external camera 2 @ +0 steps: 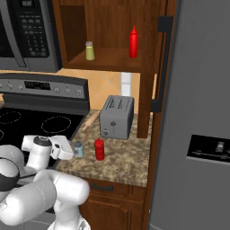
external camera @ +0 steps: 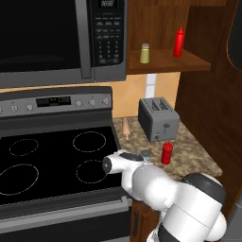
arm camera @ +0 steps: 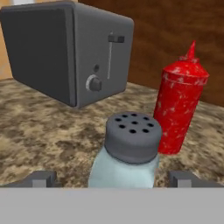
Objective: Put the shaker and condiment bottle from the counter next to their counterparts in the cabinet.
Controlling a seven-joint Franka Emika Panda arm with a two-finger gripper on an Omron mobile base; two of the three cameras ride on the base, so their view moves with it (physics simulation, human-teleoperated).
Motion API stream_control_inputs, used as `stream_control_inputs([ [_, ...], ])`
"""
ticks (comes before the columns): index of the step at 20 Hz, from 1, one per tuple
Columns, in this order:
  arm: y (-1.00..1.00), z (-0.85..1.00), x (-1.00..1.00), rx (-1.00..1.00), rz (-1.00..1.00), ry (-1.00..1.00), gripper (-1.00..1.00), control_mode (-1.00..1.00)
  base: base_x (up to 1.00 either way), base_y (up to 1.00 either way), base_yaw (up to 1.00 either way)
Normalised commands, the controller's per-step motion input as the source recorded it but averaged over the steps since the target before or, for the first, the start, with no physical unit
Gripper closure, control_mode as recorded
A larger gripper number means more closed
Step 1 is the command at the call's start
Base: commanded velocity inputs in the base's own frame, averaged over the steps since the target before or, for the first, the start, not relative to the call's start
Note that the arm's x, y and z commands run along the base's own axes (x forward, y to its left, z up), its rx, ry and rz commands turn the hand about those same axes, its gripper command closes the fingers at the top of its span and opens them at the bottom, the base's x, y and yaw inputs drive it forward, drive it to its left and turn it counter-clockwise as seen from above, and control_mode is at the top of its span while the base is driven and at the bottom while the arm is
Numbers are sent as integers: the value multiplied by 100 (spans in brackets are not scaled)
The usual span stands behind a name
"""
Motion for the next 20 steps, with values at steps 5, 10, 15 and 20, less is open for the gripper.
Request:
stream_control_inputs([
  [5,-20,-26,22,0,0,0,100,-100,0,0,0],
  [10,-21,-19,8,2,0,-1,100,-100,0,0,0],
  [15,-34,27,-30,14,0,-11,100,-100,0,0,0],
  [20,-27,86,-53,20,0,-11,100,-100,0,0,0],
])
